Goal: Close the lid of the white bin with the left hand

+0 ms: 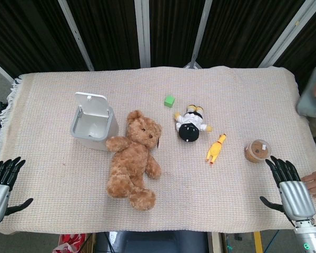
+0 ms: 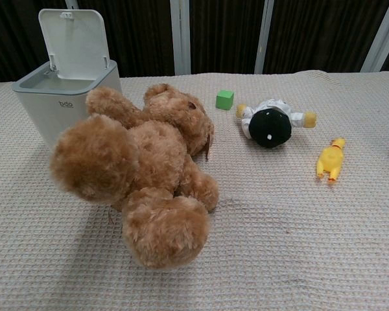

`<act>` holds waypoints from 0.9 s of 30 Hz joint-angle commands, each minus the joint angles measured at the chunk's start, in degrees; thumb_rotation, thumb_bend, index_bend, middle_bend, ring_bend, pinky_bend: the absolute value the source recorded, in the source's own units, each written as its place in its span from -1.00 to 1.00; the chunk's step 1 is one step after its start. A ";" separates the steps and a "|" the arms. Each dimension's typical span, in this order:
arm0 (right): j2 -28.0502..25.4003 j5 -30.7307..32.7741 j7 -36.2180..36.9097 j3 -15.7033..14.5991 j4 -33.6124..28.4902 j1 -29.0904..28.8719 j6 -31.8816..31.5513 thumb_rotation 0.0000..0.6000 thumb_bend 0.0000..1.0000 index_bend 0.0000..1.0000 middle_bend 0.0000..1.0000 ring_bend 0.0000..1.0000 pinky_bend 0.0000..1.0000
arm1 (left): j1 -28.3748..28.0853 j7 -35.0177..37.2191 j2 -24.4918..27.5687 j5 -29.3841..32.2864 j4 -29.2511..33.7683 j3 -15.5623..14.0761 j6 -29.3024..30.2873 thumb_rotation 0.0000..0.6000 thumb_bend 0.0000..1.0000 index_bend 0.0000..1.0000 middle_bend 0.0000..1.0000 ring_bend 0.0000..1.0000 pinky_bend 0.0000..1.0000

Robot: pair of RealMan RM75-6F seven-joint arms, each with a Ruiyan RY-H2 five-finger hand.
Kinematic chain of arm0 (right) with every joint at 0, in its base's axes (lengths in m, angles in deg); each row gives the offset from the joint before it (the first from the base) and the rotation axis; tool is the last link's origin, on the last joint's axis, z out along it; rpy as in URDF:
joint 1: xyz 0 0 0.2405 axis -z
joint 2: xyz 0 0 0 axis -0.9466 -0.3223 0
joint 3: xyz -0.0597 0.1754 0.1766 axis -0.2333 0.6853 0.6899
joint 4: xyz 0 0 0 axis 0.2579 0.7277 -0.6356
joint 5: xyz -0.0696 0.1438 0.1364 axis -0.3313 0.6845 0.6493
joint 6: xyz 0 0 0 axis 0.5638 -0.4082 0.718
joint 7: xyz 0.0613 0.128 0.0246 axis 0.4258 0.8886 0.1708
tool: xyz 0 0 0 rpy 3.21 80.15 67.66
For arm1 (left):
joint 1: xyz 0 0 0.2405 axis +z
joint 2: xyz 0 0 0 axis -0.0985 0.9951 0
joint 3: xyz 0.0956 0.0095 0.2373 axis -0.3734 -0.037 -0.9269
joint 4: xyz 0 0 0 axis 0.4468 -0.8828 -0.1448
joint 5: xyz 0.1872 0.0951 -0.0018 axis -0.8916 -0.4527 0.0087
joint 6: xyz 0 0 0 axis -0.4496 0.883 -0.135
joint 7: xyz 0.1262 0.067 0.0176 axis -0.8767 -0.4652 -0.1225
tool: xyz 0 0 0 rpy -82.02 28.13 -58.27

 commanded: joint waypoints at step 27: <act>0.36 0.35 1.12 0.44 0.06 -0.13 -0.11 1.00 -0.62 -1.00 -1.00 -1.00 -1.00 | -11.07 -6.98 7.24 15.68 10.94 16.78 -9.94 1.00 -0.17 -1.00 0.51 0.39 0.55</act>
